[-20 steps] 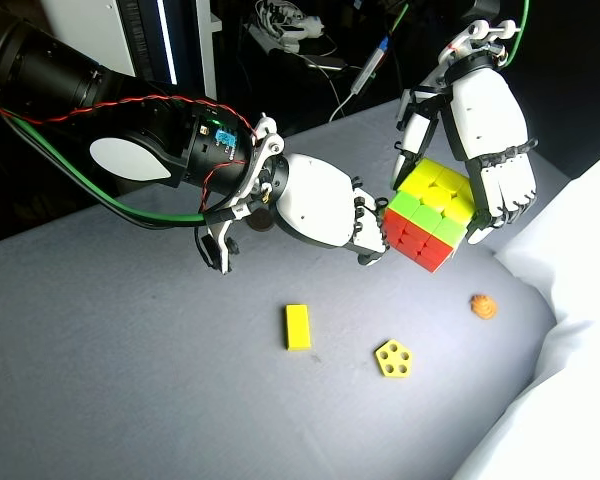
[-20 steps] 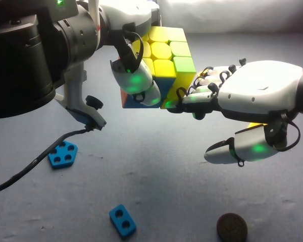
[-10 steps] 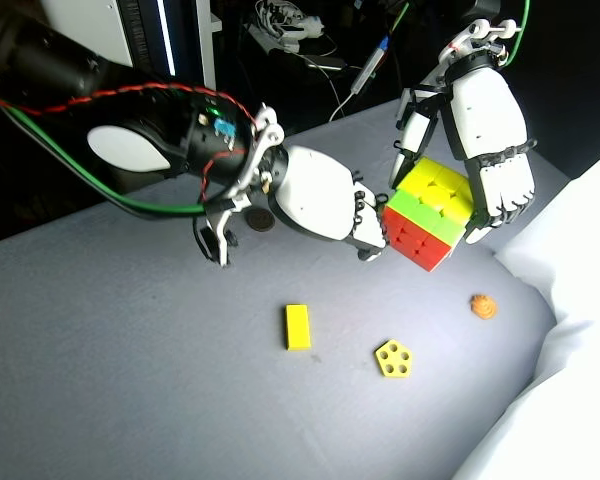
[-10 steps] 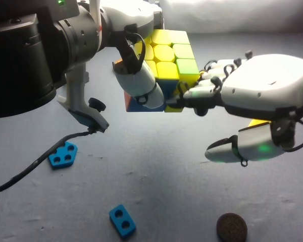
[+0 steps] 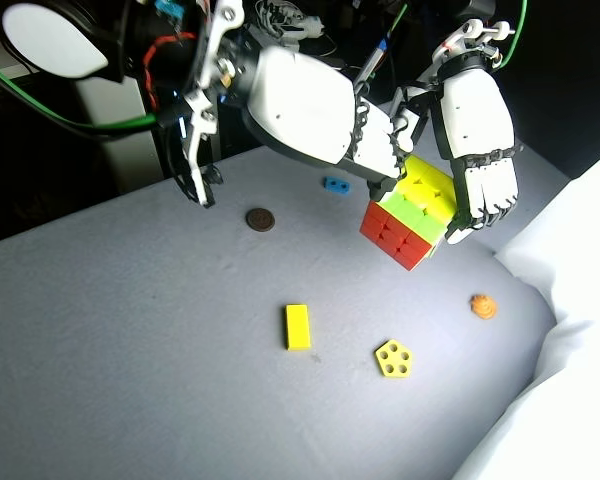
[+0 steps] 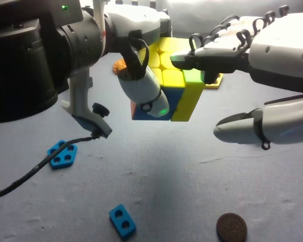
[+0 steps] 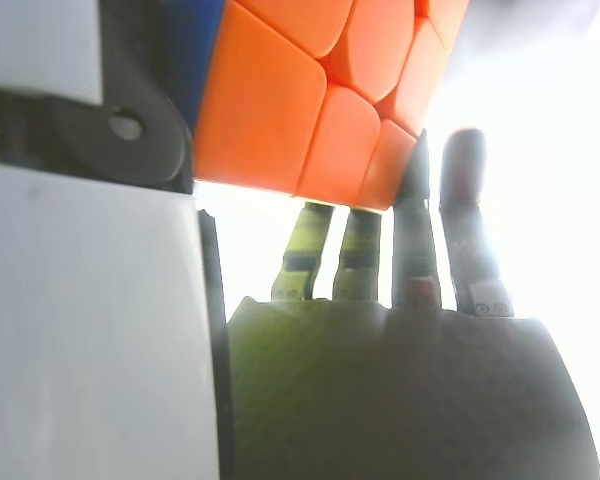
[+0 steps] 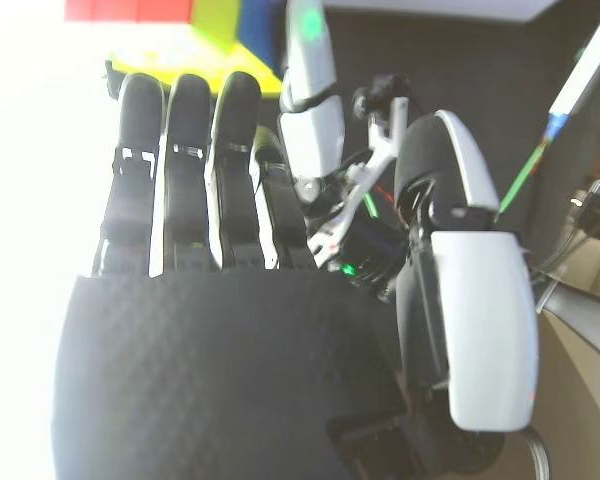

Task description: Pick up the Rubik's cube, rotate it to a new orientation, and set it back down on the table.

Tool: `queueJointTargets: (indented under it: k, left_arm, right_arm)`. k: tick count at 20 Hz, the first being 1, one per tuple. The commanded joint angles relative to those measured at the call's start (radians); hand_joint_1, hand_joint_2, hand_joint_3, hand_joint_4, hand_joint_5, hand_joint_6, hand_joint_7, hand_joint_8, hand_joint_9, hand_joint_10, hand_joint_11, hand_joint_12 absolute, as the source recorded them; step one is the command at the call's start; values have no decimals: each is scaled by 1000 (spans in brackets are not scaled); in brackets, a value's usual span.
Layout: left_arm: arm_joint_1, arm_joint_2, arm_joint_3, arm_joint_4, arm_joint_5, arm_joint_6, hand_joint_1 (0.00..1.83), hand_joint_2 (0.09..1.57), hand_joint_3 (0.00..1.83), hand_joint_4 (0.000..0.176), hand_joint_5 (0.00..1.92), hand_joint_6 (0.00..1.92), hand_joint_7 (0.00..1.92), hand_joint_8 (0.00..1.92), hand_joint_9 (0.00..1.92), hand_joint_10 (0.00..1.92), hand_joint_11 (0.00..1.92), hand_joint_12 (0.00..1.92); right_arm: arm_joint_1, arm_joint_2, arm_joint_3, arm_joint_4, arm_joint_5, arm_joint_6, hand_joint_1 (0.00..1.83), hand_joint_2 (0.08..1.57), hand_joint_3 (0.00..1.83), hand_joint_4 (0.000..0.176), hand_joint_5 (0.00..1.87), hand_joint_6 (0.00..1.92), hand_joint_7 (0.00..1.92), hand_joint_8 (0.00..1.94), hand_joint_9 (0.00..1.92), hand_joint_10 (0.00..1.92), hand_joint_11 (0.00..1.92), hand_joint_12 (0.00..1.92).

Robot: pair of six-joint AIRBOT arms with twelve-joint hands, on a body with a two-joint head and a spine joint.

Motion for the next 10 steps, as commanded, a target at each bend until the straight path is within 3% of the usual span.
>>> queueJointTargets:
  k: [1, 9, 10]
  left_arm:
    - [-3, 8, -7, 68, 46, -26, 1145, 997, 1, 0, 135, 1672, 32, 1861, 42, 1921, 0, 1921]
    - [105, 33, -42, 228, 66, -227, 1209, 1003, 3, 0, 205, 1591, 79, 1837, 49, 1917, 0, 1921]
    - [128, 33, -42, 288, 71, -299, 1168, 997, 0, 0, 165, 1630, 46, 1862, 26, 1920, 0, 1921]
  right_arm:
    - [23, 13, -2, 5, 114, 7, 489, 1207, 2, 0, 134, 7, 204, 1048, 93, 1102, 0, 1194]
    - [22, 20, 15, -49, 175, -132, 506, 1203, 0, 0, 137, 6, 226, 1003, 107, 1107, 0, 1243]
    - [17, 15, 20, -49, 195, -166, 508, 1199, 0, 0, 139, 6, 224, 999, 107, 1108, 0, 1246]
